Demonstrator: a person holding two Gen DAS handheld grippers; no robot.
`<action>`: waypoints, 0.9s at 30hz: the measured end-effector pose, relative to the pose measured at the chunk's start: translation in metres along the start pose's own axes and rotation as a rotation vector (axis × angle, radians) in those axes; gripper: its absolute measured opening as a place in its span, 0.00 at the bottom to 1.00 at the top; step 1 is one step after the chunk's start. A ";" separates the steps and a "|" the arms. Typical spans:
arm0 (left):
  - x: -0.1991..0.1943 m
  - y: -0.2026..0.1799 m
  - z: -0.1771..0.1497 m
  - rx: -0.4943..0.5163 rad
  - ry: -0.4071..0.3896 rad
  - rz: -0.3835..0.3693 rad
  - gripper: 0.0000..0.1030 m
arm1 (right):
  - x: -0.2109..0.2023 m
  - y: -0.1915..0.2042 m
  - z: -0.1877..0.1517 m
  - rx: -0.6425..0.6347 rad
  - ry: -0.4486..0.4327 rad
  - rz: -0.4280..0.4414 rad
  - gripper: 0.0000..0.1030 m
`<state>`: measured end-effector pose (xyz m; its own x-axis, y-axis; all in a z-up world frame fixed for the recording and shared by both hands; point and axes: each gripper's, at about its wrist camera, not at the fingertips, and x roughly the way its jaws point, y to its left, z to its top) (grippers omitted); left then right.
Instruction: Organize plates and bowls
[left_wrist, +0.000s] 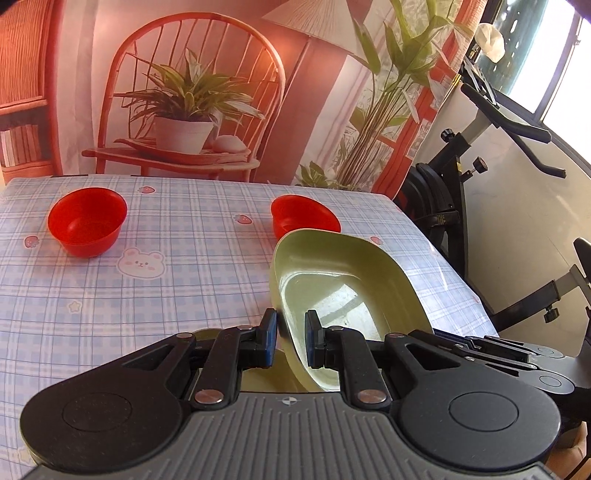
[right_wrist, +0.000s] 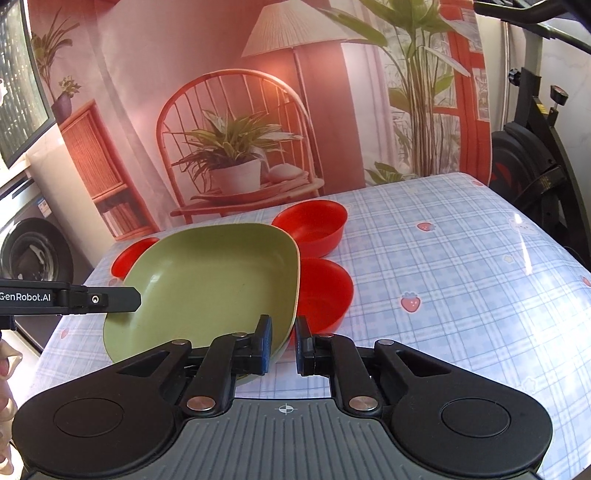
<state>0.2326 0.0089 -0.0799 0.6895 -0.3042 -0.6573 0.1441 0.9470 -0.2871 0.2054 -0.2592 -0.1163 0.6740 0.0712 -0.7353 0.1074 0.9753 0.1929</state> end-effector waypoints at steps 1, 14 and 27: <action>-0.002 0.005 -0.001 0.001 0.002 0.008 0.15 | 0.002 0.006 -0.001 -0.011 0.007 0.005 0.12; -0.018 0.047 -0.012 -0.008 0.014 0.064 0.15 | 0.017 0.067 -0.020 -0.109 0.106 0.071 0.12; -0.008 0.060 -0.032 -0.038 0.055 0.092 0.15 | 0.028 0.080 -0.034 -0.128 0.160 0.083 0.13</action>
<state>0.2128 0.0644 -0.1140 0.6582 -0.2220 -0.7194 0.0537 0.9669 -0.2493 0.2079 -0.1723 -0.1440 0.5510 0.1745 -0.8160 -0.0437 0.9826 0.1806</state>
